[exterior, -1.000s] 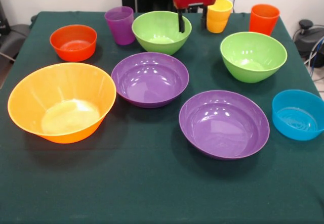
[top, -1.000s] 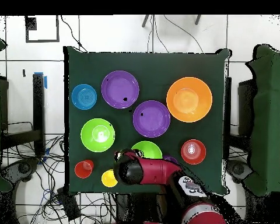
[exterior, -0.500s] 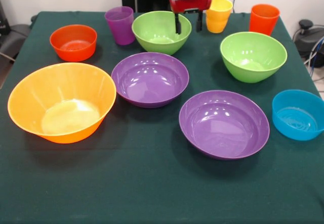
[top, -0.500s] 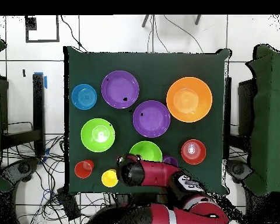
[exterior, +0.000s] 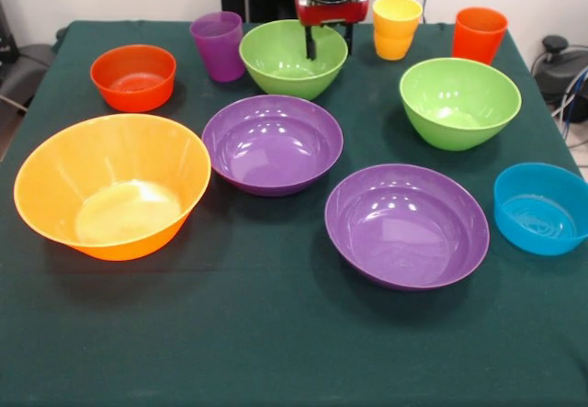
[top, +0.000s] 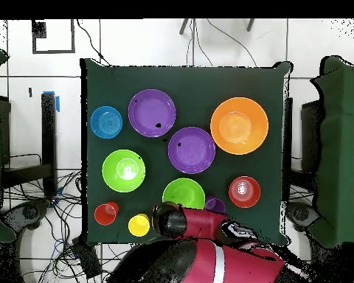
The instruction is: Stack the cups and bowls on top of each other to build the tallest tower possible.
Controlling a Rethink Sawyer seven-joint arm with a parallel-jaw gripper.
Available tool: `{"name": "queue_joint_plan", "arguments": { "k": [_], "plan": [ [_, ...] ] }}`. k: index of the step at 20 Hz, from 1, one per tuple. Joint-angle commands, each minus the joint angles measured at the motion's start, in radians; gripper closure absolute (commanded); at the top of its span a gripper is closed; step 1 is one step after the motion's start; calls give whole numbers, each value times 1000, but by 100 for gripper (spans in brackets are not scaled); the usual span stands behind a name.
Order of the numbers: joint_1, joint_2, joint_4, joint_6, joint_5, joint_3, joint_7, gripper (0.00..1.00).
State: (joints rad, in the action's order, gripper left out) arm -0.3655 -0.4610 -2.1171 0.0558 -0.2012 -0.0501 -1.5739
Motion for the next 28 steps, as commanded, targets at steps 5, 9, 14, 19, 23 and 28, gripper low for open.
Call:
{"name": "queue_joint_plan", "arguments": {
  "k": [5, 9, 14, 19, 23, 28],
  "plan": [
    [-2, 119, 145, -39, -51, -40, -84, 0],
    [-2, 148, 166, -55, -53, -45, -85, 0],
    [-6, 165, 188, -52, -56, -51, -76, 0],
    [2, 157, 188, -30, -46, -52, -80, 0],
    [2, 154, 190, -45, -53, -55, -79, 0],
    [-1, 106, 160, -24, -42, -70, -86, 0]
  ]
}}
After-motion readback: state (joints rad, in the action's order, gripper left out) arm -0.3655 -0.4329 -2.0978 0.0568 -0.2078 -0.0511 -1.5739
